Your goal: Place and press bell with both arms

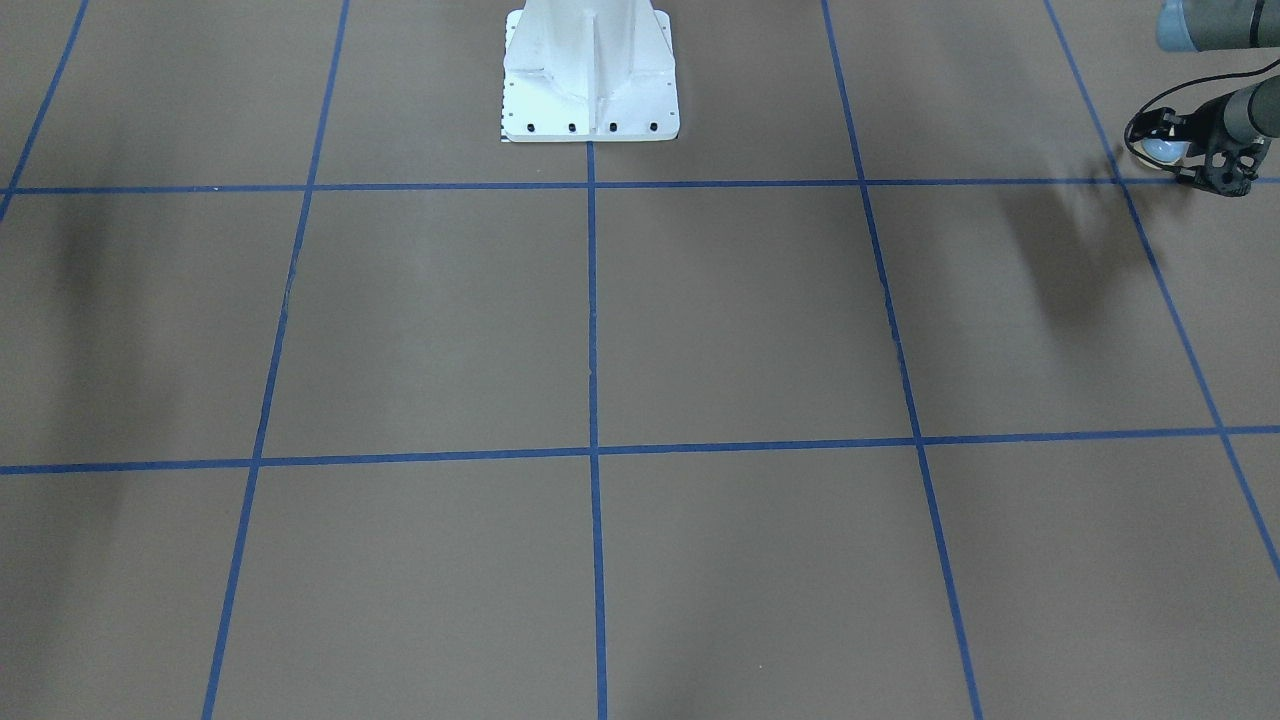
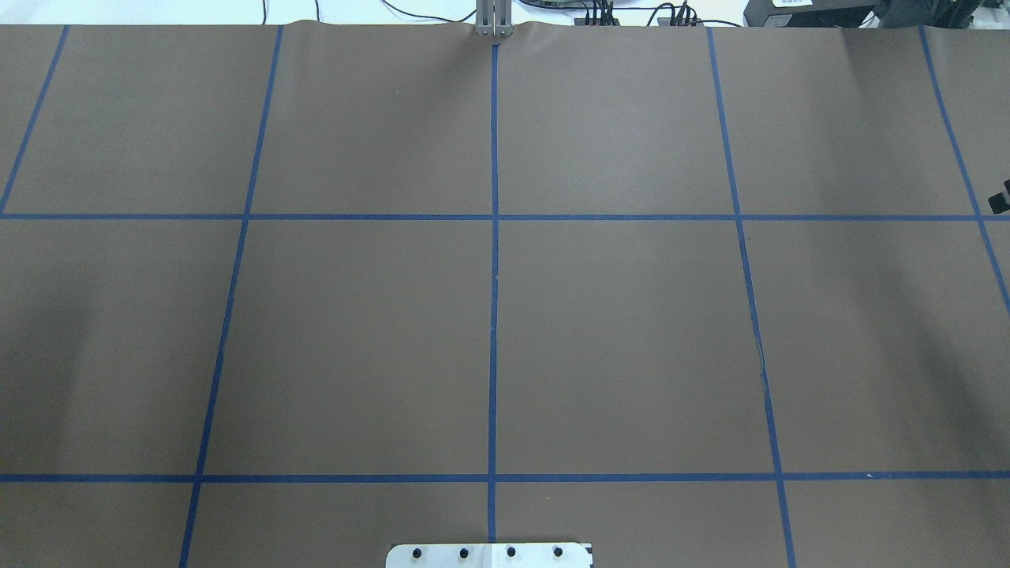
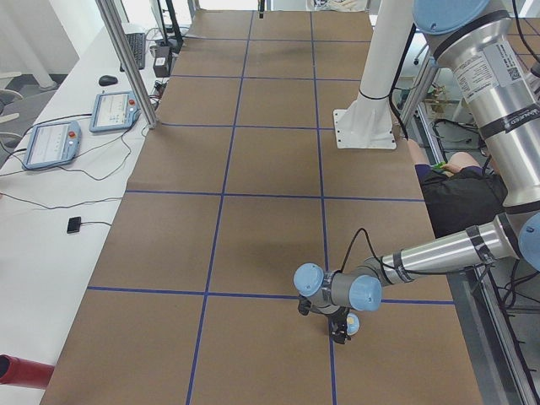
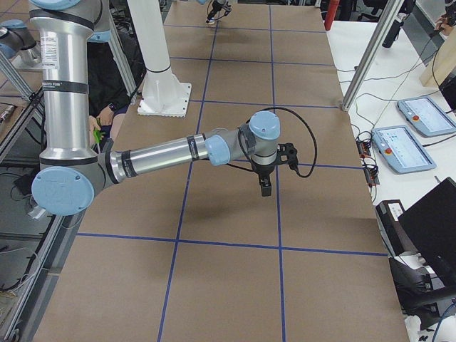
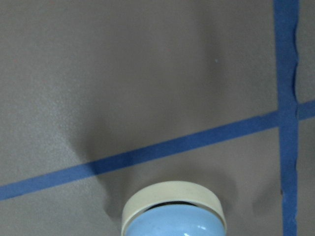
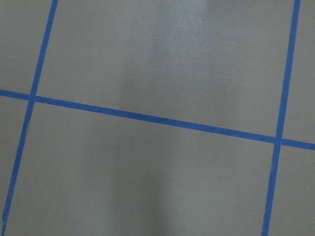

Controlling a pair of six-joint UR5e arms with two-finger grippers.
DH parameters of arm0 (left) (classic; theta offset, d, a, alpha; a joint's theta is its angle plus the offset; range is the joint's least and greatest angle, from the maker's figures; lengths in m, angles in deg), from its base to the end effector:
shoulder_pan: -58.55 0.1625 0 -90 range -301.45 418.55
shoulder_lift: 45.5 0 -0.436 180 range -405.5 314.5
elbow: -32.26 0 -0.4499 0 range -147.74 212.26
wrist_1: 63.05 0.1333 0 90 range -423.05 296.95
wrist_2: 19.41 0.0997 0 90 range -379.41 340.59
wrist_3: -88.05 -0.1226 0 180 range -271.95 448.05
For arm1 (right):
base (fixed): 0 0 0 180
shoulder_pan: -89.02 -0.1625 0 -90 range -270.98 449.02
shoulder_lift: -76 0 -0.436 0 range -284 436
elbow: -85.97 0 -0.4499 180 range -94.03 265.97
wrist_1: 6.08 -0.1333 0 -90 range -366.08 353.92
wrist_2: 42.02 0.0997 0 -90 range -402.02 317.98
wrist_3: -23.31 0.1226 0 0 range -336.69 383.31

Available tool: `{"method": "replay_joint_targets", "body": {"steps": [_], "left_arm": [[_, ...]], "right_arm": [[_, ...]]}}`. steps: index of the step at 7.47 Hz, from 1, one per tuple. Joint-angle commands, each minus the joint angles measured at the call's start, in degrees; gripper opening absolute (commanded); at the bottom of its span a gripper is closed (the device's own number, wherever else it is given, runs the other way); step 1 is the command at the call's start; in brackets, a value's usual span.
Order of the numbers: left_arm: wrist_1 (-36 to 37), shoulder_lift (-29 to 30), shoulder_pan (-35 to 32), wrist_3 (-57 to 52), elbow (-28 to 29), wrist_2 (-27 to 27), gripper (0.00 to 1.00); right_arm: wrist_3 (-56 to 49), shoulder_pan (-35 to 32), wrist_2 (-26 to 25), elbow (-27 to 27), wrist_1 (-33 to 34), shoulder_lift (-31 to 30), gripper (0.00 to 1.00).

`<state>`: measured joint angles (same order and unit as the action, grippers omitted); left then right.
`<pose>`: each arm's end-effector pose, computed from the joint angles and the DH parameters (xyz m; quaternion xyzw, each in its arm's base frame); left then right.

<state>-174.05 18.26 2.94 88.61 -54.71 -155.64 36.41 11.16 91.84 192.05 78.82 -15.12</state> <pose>0.1247 -0.2614 0.8718 -0.1808 0.3536 0.2398 0.8859 -0.0684 -0.5480 0.5311 0.0773 -0.3942 -0.0574 0.9140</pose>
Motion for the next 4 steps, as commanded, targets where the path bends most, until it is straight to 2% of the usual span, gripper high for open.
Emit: {"method": "replay_joint_targets", "body": {"steps": [1, 2, 3, 4], "left_arm": [[-0.09, 0.05, 0.33, 0.4, 0.05, 0.09, 0.62], [-0.61, -0.04, 0.42, 0.49, 0.05, 0.09, 0.39], [-1.84, -0.48, 0.42, 0.58, -0.03, 0.0, 0.25], [-3.59, -1.26, 0.42, 0.58, -0.21, 0.09, 0.18]], "right_arm": [[0.0, 0.08, 0.0, 0.0, 0.0, 0.06, 1.0], [0.0, 0.08, 0.0, 0.0, 0.0, 0.06, 1.0], [0.0, 0.08, 0.0, 0.09, 0.0, 0.06, 1.0], [0.0, 0.08, 0.0, 0.09, 0.0, 0.06, 1.0]]}}
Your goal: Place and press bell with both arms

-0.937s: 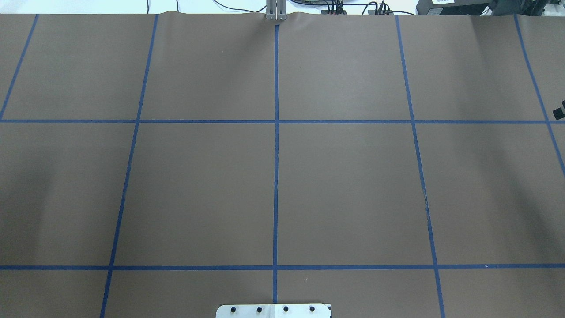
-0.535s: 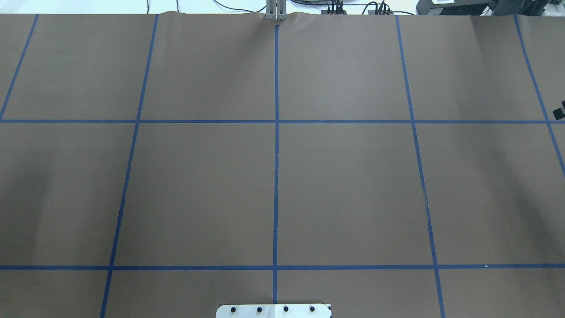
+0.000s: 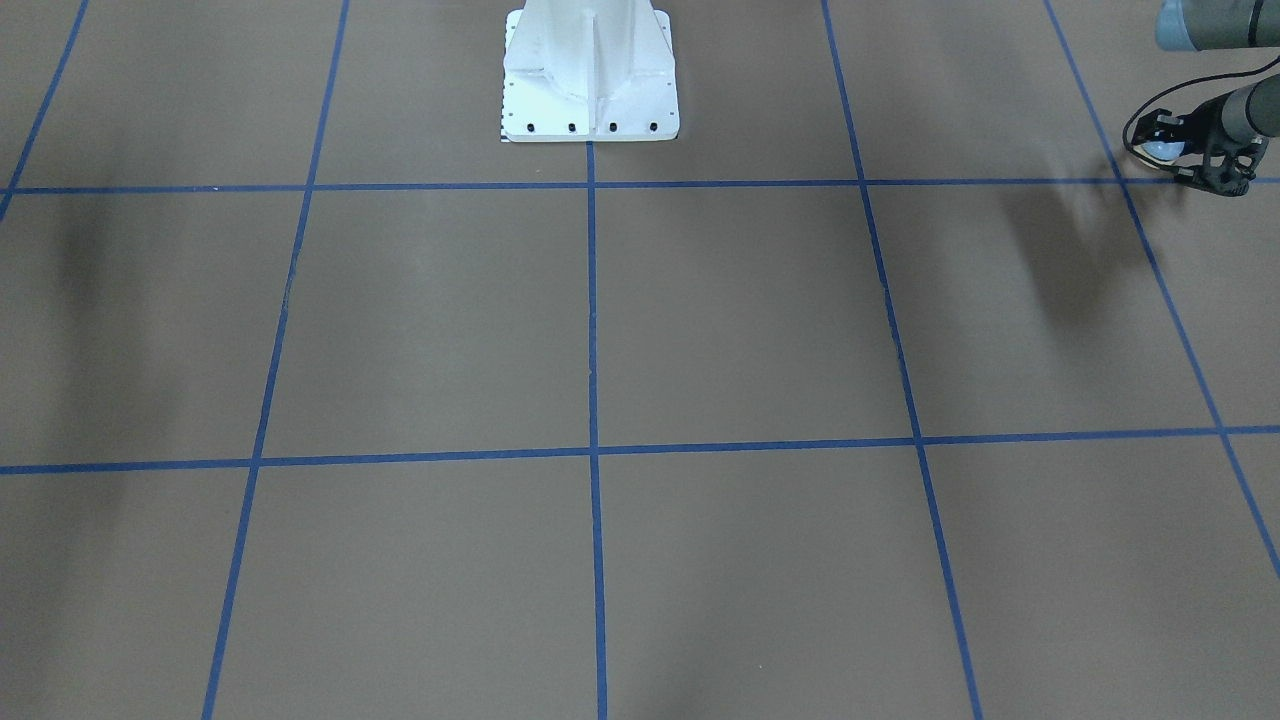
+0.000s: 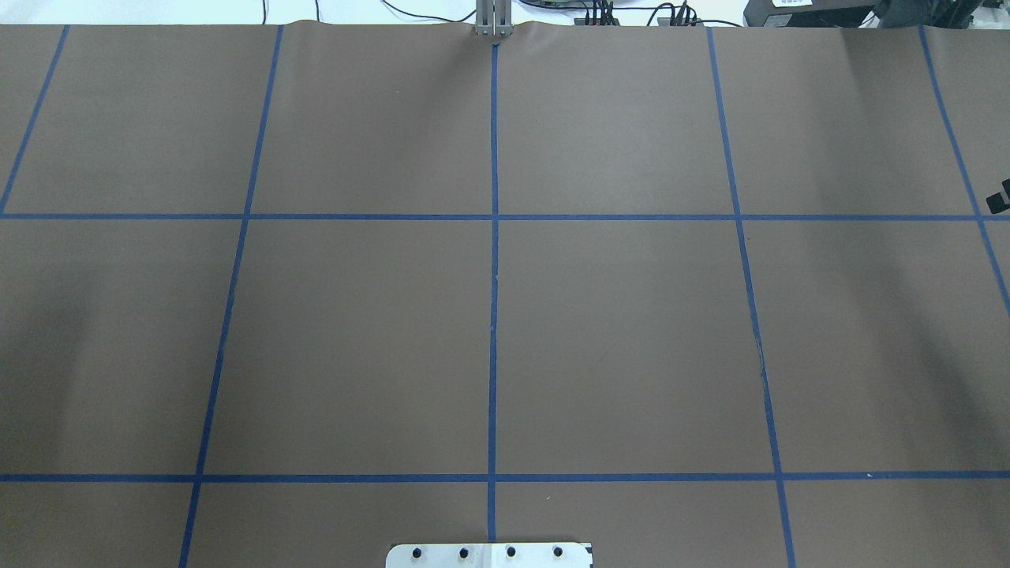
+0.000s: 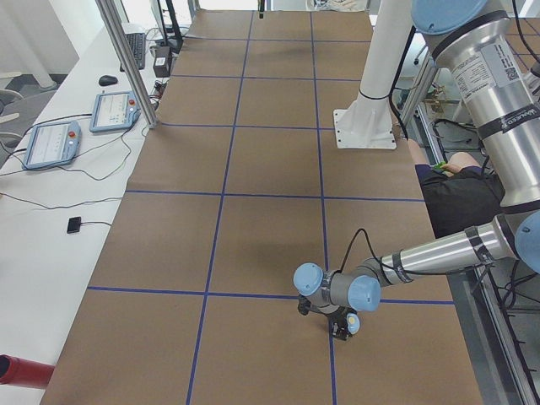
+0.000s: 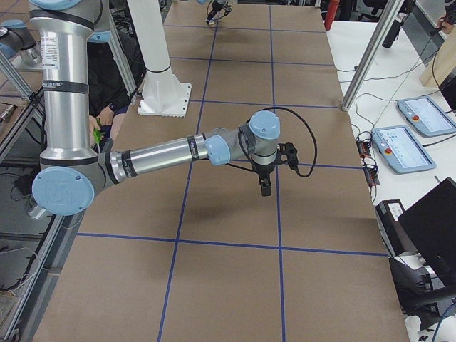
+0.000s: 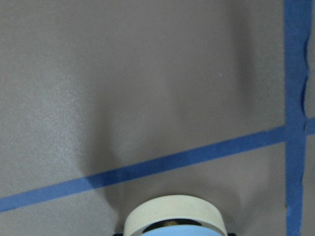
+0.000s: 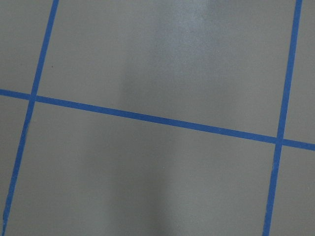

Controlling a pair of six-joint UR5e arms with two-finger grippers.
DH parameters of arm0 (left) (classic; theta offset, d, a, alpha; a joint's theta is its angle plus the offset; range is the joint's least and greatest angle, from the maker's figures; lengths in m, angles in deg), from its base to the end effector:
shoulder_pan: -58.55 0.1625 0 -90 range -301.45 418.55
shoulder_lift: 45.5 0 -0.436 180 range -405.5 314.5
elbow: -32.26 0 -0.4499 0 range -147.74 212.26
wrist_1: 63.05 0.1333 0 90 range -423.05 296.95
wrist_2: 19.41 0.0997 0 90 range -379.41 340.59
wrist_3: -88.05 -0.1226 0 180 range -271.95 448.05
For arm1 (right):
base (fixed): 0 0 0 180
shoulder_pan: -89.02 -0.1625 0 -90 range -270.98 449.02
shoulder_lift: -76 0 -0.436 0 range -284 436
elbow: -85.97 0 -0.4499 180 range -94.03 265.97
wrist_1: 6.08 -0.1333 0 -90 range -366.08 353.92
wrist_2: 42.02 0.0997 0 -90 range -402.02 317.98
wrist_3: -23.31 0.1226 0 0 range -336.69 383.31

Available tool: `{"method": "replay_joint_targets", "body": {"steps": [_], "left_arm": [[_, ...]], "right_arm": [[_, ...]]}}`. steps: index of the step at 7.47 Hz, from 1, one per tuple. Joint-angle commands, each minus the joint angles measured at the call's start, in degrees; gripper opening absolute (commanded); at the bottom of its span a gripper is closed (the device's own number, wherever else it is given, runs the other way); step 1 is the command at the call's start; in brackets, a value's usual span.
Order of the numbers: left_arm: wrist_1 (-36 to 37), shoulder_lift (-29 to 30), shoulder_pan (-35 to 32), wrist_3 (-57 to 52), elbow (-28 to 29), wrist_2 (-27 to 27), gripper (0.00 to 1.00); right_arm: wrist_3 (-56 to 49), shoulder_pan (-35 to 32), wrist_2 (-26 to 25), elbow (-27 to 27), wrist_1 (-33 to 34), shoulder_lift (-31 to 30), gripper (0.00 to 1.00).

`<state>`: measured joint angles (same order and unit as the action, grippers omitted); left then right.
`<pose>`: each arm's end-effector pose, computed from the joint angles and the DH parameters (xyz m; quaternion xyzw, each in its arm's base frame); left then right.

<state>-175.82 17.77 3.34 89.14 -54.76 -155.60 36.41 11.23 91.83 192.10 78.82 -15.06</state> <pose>0.1249 -0.2583 0.8712 -0.1736 0.3554 0.2434 0.8856 -0.0691 -0.5482 0.5301 0.0780 -0.3943 -0.0583 0.9138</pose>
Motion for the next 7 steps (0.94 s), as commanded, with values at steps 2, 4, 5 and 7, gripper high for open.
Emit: {"method": "replay_joint_targets", "body": {"steps": [2, 4, 5, 7], "left_arm": [[-2.02, -2.52, -0.33, 2.76, -6.1, -0.04, 0.16], [-1.93, -3.15, -0.42, 11.0, -14.72, -0.04, 0.11], [-1.58, -1.15, -0.42, 15.22, -17.37, -0.04, 0.09], [3.66, 6.73, -0.42, 18.93, -18.79, -0.04, 0.09]], "right_arm": [[0.0, 0.0, 0.0, -0.05, 0.0, 0.36, 1.0], [0.09, 0.0, 0.0, -0.14, 0.0, 0.36, 1.0], [0.44, 0.0, 0.0, -0.14, 0.09, 0.36, 1.0], [0.61, 0.0, 0.26, -0.41, 0.09, 0.36, 1.0]]}}
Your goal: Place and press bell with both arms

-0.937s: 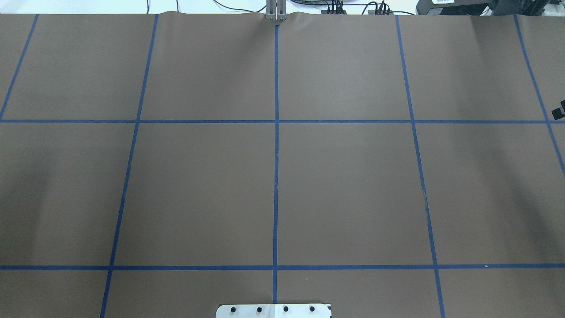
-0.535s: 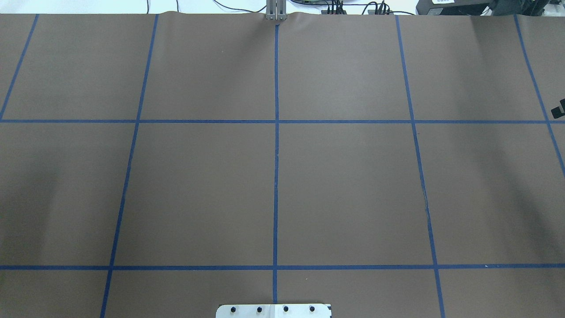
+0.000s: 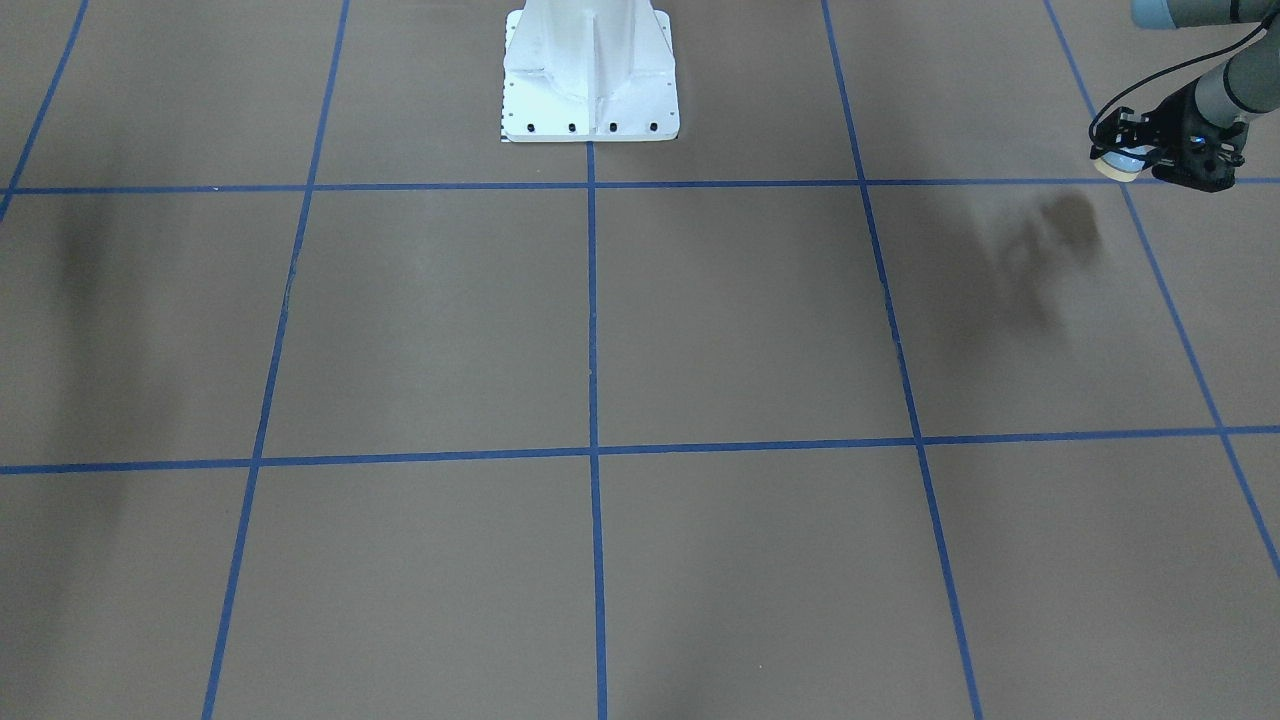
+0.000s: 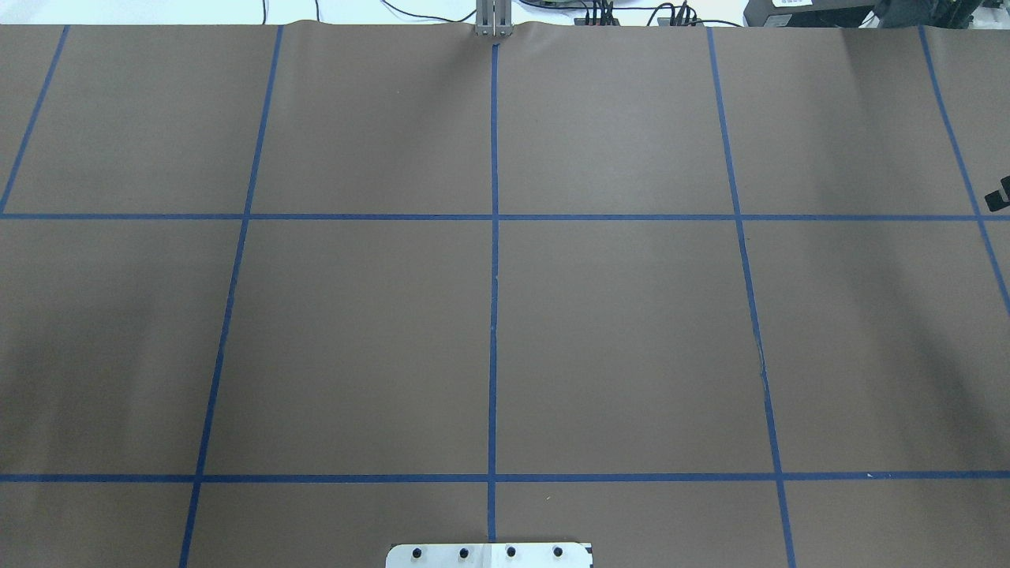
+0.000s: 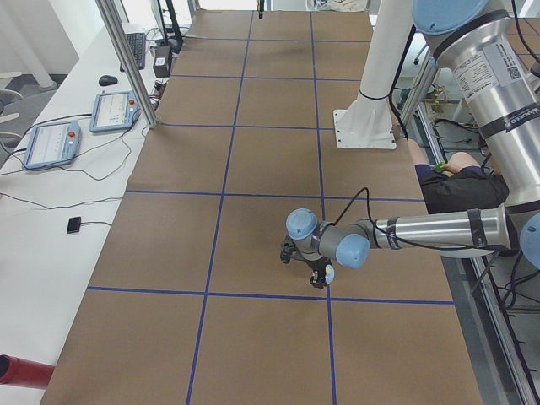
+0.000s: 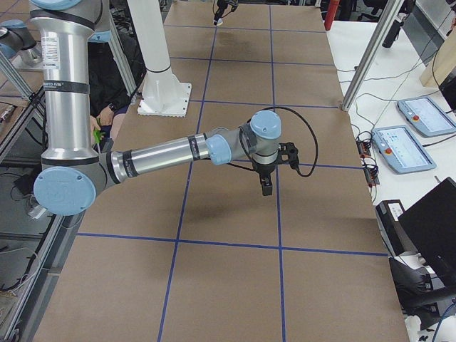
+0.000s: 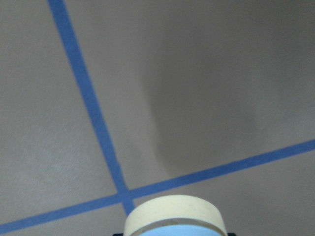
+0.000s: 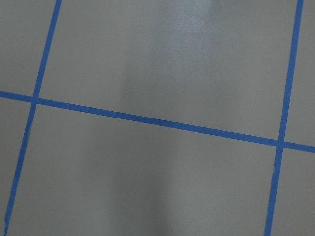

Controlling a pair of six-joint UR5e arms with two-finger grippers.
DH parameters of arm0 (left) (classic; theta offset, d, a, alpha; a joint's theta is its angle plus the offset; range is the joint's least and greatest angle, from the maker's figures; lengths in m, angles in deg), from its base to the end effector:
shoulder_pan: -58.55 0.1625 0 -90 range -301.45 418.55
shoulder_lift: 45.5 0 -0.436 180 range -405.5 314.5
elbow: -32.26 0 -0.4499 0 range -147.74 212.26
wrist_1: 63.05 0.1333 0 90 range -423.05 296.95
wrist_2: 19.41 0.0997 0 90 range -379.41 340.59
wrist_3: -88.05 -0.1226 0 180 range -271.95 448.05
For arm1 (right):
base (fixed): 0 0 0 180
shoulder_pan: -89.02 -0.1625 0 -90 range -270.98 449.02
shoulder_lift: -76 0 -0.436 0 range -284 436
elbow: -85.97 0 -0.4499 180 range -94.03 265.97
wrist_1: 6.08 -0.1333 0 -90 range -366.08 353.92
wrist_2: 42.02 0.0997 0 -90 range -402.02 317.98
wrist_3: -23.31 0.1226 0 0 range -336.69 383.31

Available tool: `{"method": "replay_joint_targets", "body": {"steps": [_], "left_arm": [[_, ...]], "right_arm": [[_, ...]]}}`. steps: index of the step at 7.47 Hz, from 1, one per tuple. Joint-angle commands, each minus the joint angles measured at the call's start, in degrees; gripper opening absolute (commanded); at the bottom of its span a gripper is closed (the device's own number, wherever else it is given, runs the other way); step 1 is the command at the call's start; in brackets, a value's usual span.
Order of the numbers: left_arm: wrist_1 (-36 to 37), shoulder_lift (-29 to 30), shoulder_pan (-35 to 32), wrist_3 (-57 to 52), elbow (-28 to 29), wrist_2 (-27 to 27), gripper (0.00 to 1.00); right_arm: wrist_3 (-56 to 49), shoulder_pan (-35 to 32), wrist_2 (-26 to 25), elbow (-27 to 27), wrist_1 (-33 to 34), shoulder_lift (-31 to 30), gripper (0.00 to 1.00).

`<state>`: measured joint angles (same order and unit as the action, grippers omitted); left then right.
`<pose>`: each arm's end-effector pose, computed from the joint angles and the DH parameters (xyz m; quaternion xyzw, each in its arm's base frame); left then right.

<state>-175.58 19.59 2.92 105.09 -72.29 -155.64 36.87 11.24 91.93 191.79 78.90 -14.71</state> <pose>0.1743 -0.3342 0.7007 -0.0815 0.3940 0.1789 0.8978 -0.0699 -0.5506 0.5298 0.0758 -0.3953 -0.0547 0.9138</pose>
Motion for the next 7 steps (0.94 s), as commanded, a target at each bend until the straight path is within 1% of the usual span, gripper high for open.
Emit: {"method": "replay_joint_targets", "body": {"steps": [1, 2, 3, 5, 6, 7], "left_arm": [[9.03, 10.27, 0.0, 3.44, -1.62, 0.0, 0.09], [14.83, 16.41, 0.0, 3.44, -1.45, 0.0, 0.09], [22.11, 23.35, 0.09, 3.44, -1.53, 0.0, 0.09], [33.47, 36.62, 0.35, 5.1, -0.31, 0.0, 0.09], [37.09, 44.34, 0.44, 9.03, 2.65, 0.0, 0.09], [37.91, 51.12, 3.31, 13.94, 6.77, 0.0, 0.09]], "right_arm": [[0.15, 0.0, 0.26, -0.09, 0.01, 0.0, 1.0], [0.15, 0.0, 0.26, -0.09, 0.01, 0.0, 1.0], [0.15, 0.0, 0.26, -0.09, 0.01, 0.0, 1.0], [0.15, 0.0, 0.34, -0.09, 0.01, 0.0, 1.0], [0.24, 0.0, 0.34, -0.09, 0.01, 0.0, 1.0], [0.24, 0.0, 0.34, -0.09, 0.01, 0.09, 1.0]]}}
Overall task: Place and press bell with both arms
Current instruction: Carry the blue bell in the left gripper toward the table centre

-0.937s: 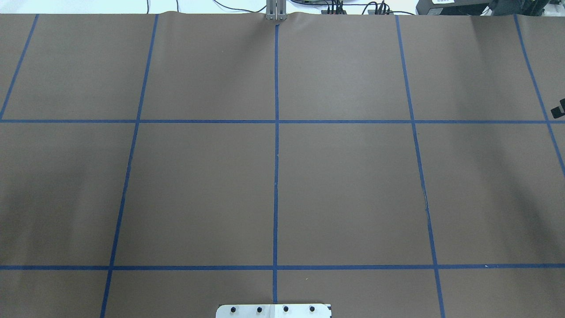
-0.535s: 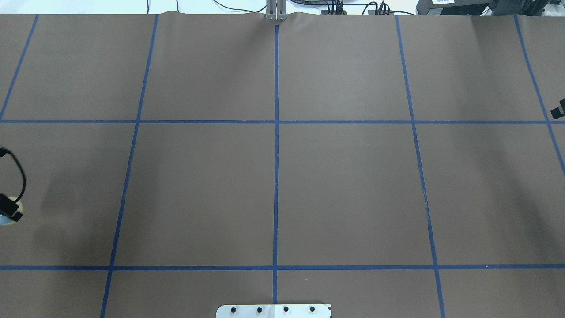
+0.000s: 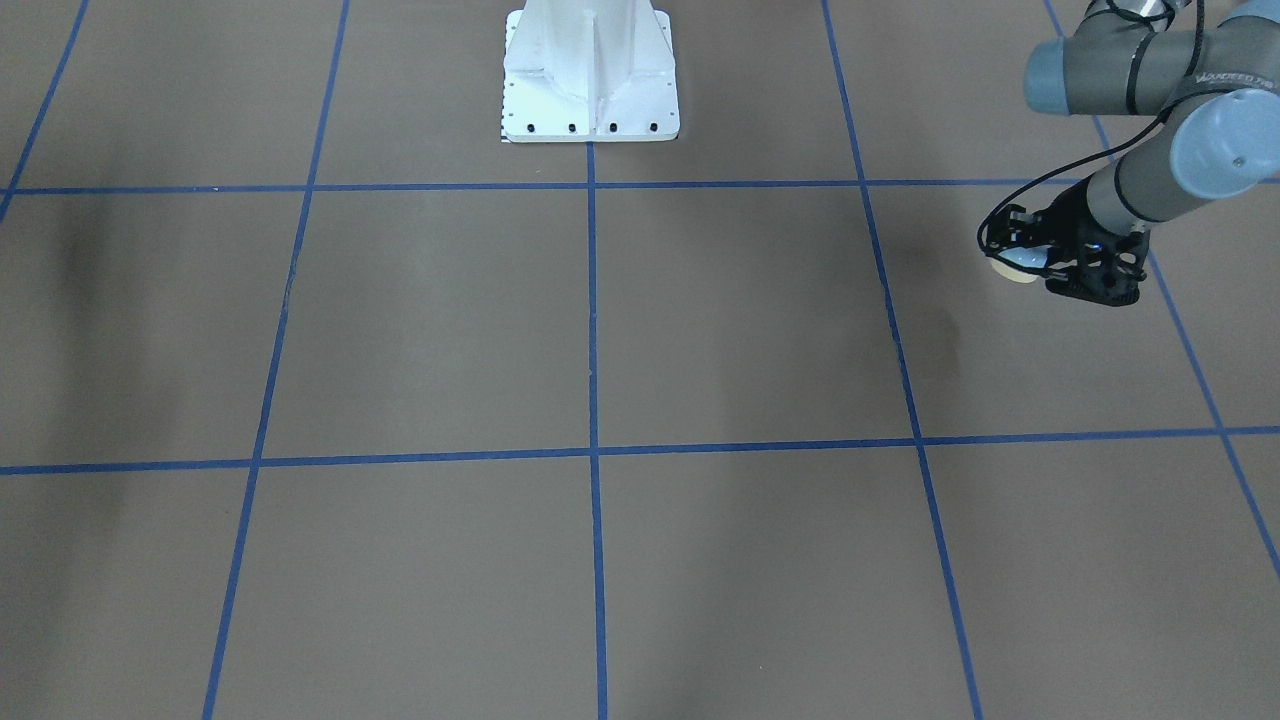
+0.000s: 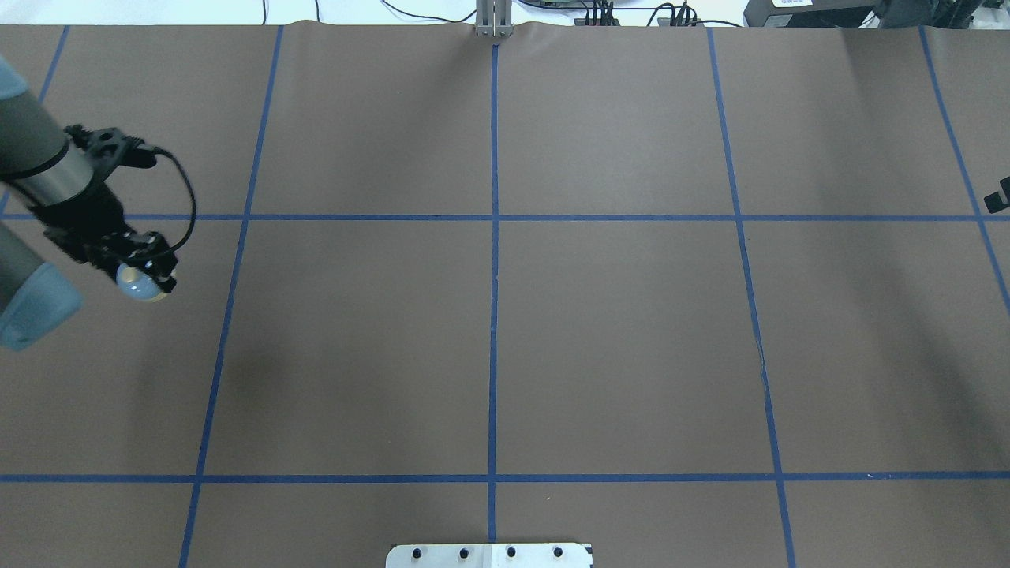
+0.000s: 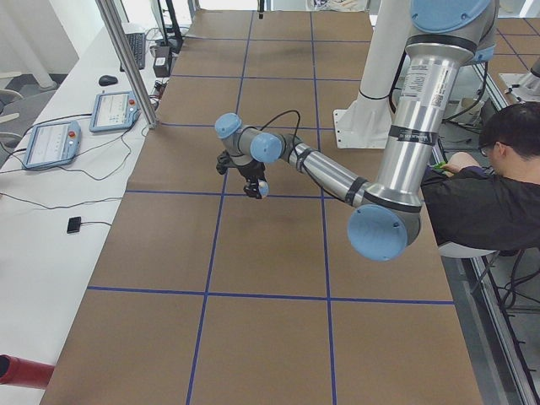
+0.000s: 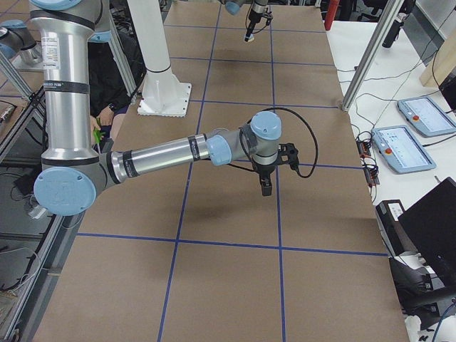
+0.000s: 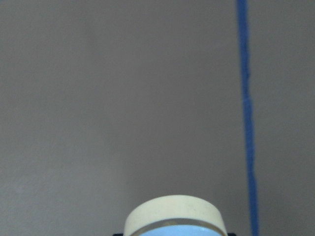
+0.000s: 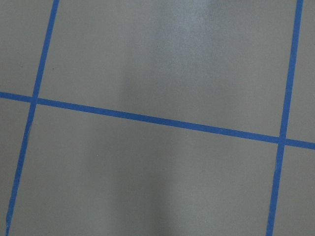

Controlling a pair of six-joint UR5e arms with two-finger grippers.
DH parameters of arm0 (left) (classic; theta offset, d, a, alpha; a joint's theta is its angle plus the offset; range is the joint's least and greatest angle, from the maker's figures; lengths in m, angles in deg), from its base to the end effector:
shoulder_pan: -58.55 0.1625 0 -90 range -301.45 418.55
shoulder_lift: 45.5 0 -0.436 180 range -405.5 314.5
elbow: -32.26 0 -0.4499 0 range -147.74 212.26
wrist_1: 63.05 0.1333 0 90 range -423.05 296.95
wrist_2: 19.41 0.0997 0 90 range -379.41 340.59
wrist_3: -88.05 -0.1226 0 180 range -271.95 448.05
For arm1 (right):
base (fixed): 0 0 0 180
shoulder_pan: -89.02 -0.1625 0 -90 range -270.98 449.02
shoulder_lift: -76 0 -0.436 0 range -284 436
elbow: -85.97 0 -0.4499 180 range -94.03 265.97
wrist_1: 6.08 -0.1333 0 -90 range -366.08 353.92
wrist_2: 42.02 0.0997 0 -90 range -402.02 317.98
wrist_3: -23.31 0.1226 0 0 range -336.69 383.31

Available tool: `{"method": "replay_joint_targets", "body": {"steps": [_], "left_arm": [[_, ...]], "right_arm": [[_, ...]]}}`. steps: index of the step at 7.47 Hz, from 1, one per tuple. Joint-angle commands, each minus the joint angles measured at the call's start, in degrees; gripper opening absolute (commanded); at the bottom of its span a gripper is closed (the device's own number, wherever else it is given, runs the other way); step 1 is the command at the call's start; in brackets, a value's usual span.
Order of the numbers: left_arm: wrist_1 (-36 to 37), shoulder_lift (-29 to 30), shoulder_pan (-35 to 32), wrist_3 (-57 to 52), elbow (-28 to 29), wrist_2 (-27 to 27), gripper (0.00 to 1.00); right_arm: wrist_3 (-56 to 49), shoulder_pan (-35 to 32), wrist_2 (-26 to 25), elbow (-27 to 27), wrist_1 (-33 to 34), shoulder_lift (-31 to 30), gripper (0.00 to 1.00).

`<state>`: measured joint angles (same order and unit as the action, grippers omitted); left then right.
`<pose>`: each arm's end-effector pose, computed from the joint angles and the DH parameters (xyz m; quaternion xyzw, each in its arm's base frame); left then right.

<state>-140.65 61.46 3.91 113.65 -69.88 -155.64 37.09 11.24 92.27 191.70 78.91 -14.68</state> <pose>0.3340 -0.5480 0.4133 -0.0819 0.4025 0.1342 0.9018 -0.0705 -0.5506 0.5299 0.0737 -0.3980 -0.0532 0.9129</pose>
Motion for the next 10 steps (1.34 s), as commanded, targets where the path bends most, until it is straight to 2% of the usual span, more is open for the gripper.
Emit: {"method": "replay_joint_targets", "body": {"steps": [1, 3, 4, 6, 7, 9, 10], "left_arm": [[2.37, 15.15, 6.35, 11.08, 9.28, 0.17, 0.09], [1.84, 30.86, 10.67, 19.36, 23.4, 0.35, 0.09], [-1.73, 38.43, 11.91, 22.71, 33.32, 0.53, 0.09], [-14.89, 43.23, 13.24, 28.95, 44.44, 1.05, 0.1], [-15.38, 46.82, 14.03, 29.76, 49.01, 3.23, 0.1], [-16.17, 48.78, 15.26, 31.61, 50.73, 5.36, 0.15], [-18.88, 48.79, 15.79, 33.1, 51.86, 5.36, 0.26]], "right_arm": [[0.02, 0.0, -0.08, 0.0, 0.0, 0.07, 1.0], [0.02, 0.0, -0.08, 0.0, 0.0, 0.07, 1.0], [0.02, 0.0, -0.08, 0.0, 0.0, 0.07, 1.0], [0.02, 0.0, 0.0, 0.0, 0.09, 0.33, 1.0], [0.02, 0.0, 0.0, 0.0, 0.0, 0.33, 1.0], [1.51, 0.0, 0.0, 0.09, 0.0, 0.42, 1.0], [1.52, 0.0, 0.0, 0.09, 0.0, 0.42, 1.0]]}}
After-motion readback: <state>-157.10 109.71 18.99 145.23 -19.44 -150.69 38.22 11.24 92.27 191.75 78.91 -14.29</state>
